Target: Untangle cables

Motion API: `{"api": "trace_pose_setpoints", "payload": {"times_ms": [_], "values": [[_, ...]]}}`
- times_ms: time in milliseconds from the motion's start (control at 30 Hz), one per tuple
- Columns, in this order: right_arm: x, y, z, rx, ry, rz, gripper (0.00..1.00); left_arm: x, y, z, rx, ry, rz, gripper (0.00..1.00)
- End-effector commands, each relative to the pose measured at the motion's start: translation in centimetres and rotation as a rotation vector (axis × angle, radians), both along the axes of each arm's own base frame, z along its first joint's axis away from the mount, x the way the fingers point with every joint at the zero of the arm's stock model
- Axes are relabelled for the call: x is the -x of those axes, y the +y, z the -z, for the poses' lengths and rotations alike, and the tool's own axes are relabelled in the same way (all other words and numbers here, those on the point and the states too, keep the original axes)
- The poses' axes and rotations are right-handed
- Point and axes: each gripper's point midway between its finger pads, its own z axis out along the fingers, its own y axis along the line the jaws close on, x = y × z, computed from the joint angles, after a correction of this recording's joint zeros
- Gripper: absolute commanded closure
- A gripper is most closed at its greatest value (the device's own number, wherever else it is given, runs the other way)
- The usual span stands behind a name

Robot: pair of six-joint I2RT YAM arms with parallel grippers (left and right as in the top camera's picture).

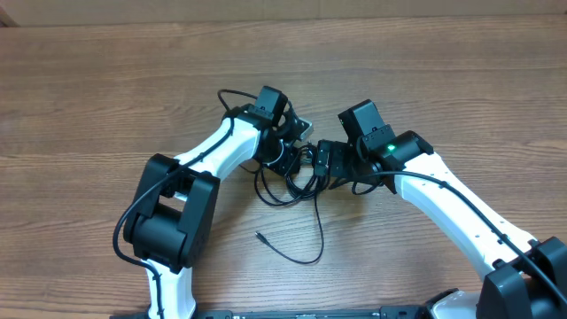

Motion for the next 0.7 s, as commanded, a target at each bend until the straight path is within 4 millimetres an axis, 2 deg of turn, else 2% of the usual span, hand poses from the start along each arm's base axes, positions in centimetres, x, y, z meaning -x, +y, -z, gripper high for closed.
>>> {"api": "trace_pose_setpoints", "payload": {"times_ms": [0, 67, 100, 167, 200, 233, 333, 367, 500, 667], "values": [[0.1, 0.0, 0.3, 0.005, 0.001, -0.002, 0.0, 0.1, -0.1, 0.4, -0.004, -0.002, 0.003, 0.68], [-0.2, 0.1, 0.1, 0.0, -0.009, -0.002, 0.0, 0.1, -0.1, 0.4, -0.003, -0.002, 0.003, 0.64], [-0.2, 0.2, 0.1, -0.002, -0.011, -0.003, 0.0, 0.1, -0.1, 0.4, -0.003, -0.002, 0.003, 0.68], [-0.1, 0.4, 0.1, -0.012, -0.007, -0.015, 0.04, 0.1, -0.1, 0.4, -0.003, -0.002, 0.003, 0.88], [0.0, 0.5, 0.1, -0.017, -0.003, -0.018, 0.14, 0.1, -0.2, 0.4, 0.001, 0.0, 0.004, 0.96], [0.1, 0.5, 0.1, -0.014, 0.002, -0.019, 0.31, 0.1, -0.2, 0.4, 0.004, 0.002, 0.004, 0.96], [0.9, 0.5, 0.4, -0.001, 0.026, -0.03, 0.91, 0.3, -0.7, 0.1, 0.036, 0.02, -0.005, 0.96], [1.1, 0.5, 0.5, 0.003, 0.034, -0.033, 0.96, 0.2, -1.0, -0.1, 0.051, 0.023, -0.009, 0.96], [1.5, 0.6, 0.7, 0.01, 0.042, -0.043, 0.96, -0.6, -1.1, -1.0, 0.073, 0.032, -0.056, 0.96], [1.3, 0.7, 1.7, -0.002, 0.021, -0.044, 0.84, -0.9, -3.0, -3.8, 0.243, 0.078, -0.036, 0.96]]}}
